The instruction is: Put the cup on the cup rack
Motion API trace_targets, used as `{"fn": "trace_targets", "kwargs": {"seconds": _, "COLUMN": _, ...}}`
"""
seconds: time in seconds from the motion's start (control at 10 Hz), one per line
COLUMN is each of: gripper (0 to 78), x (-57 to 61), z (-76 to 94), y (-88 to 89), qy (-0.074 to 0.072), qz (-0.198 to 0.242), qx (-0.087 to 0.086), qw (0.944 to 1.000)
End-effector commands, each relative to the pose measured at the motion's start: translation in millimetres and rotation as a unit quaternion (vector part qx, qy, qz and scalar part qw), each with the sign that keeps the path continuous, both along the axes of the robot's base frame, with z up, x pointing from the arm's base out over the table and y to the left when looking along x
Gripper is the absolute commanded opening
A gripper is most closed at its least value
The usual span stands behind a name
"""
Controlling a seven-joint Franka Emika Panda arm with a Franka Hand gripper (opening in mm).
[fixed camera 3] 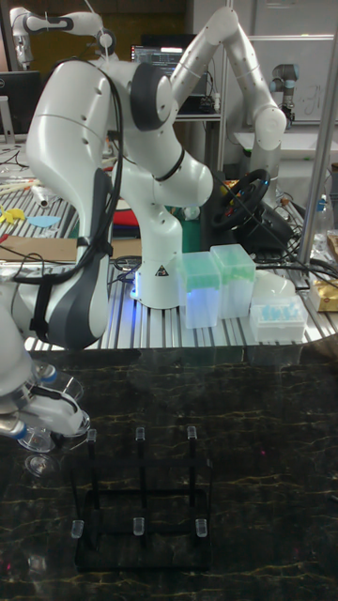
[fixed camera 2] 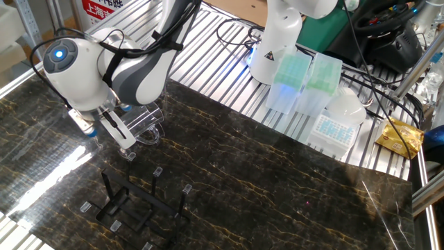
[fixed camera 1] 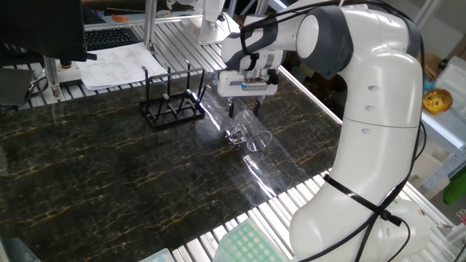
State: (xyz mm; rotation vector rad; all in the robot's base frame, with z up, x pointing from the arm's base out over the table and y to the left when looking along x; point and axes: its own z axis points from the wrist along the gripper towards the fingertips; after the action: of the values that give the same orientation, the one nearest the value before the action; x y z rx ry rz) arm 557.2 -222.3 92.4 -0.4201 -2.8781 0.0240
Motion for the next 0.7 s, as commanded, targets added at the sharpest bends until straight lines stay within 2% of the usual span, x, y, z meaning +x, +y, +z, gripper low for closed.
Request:
{"fn": "trace_targets", "kwargs": {"seconds": 0.1, "gripper": 77.4, "x": -2.2, "z": -3.9, "y": -4.2, "qy": 0.000, "qz": 0.003, "qx": -0.004, "qw": 1.0000}}
{"fn": "trace_targets", "kwargs": {"seconds": 0.7, "gripper": 77.4, "x": -3.5, "z": -5.7, "y": -6.9, "qy": 0.003, "qz": 0.008, "qx": 0.002, "qw": 1.0000}}
